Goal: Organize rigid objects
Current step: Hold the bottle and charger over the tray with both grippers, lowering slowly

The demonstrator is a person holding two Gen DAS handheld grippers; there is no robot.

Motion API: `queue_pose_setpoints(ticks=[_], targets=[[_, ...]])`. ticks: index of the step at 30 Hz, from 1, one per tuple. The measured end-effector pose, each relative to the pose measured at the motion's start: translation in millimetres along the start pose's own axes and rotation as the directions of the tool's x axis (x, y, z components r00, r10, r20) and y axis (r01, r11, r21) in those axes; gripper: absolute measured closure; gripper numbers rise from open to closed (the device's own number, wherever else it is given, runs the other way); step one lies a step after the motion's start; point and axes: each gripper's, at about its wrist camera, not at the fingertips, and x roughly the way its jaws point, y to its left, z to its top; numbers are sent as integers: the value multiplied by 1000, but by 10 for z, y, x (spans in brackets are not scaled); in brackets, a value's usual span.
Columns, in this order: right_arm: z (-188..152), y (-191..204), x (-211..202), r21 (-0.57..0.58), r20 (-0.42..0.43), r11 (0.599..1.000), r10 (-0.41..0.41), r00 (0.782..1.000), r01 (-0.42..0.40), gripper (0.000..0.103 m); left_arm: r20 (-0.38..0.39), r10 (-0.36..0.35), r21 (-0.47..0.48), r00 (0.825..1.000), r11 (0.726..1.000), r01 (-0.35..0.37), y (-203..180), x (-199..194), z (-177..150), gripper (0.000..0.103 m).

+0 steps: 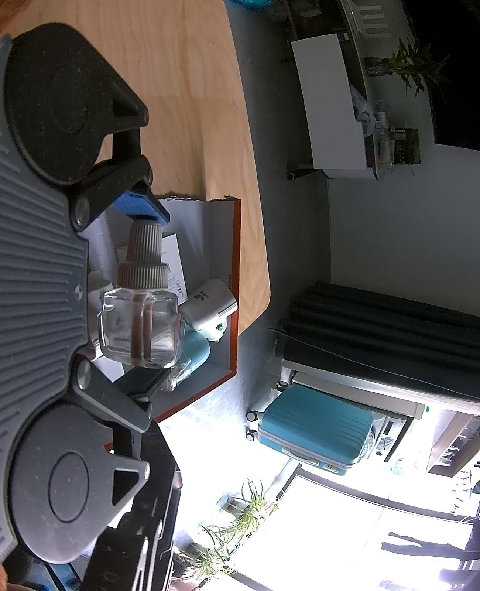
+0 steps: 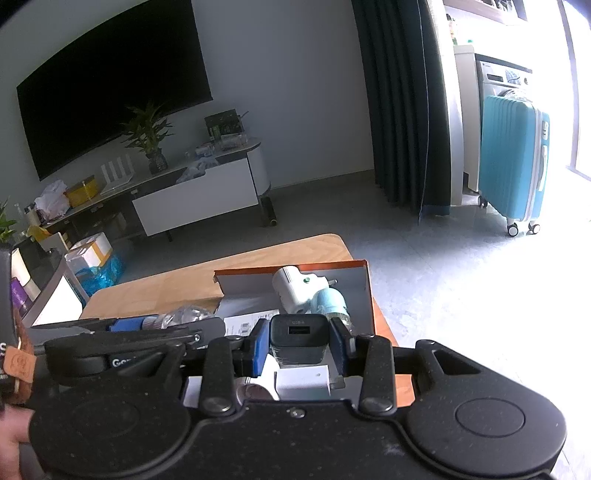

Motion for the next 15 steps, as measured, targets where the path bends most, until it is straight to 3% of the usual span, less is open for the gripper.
queue_pose_setpoints(ticks=[15], targets=[[153, 12, 107, -11, 10, 1000, -3, 1000, 3, 60, -2, -7, 5, 1000, 1000, 7, -11, 62, 49, 22]])
